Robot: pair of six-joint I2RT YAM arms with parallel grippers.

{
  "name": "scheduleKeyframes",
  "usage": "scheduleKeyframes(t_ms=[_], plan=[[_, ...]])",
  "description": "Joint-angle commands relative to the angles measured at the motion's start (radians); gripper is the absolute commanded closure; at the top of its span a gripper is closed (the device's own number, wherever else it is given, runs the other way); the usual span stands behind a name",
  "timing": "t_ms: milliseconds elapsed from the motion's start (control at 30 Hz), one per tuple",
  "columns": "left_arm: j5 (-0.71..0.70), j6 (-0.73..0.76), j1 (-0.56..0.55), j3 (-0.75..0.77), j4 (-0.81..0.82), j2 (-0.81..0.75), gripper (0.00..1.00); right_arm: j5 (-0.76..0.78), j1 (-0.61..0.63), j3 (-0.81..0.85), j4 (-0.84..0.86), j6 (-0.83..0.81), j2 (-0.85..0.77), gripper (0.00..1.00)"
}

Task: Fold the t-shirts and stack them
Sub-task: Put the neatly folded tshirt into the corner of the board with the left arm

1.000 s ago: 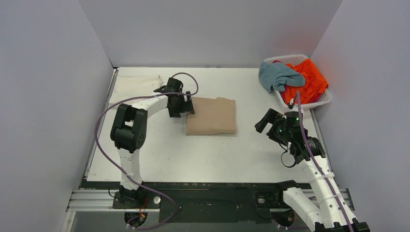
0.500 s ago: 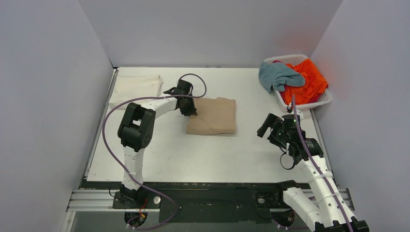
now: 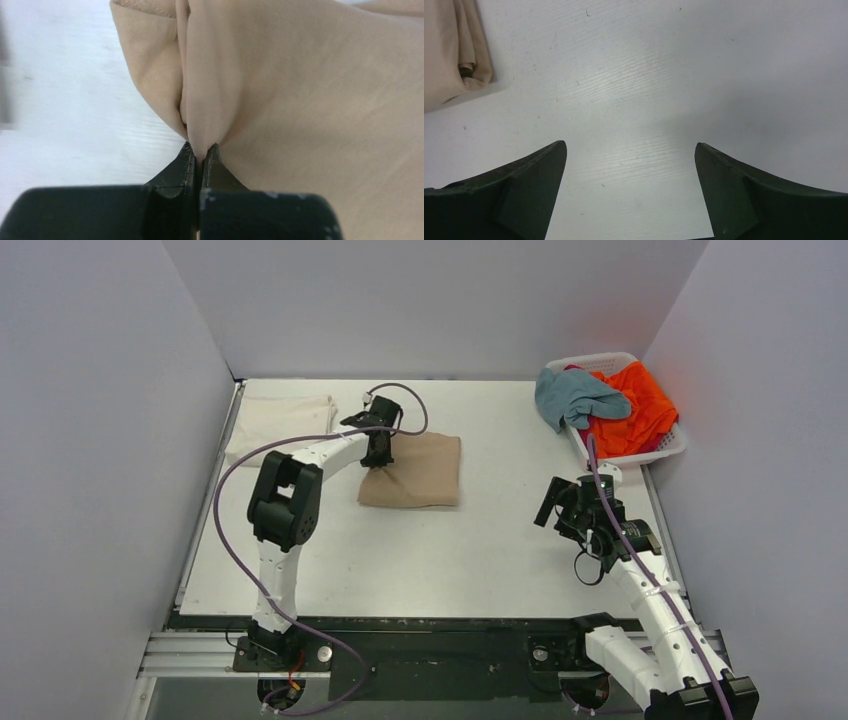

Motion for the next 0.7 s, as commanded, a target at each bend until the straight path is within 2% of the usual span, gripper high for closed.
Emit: scheduleKeyframes(t_ms=[0,133,500,667], plan=[[-0.167,0.214,0.067,0.025,0.047,-0.104,1.0,0.024,-0.006,-0.009,0.036,-0.048,0.001,0.05],[-0.246,0.366,0.098,0.017,0.128,-0.141,1.0,0.063,-0.005,-0.009,0.036,-0.056,-0.008,0.06],[-0.247,0.739,0.184,0.026,0.242,-0.239,1.0,0.095,-0.005,0.003,0.024,-0.065,0.036,0.07],[-0.224,0.805,0.24,0.074,0.234,-0.254,1.0,0.097,-0.005,0.004,0.024,-0.067,0.047,0.07]])
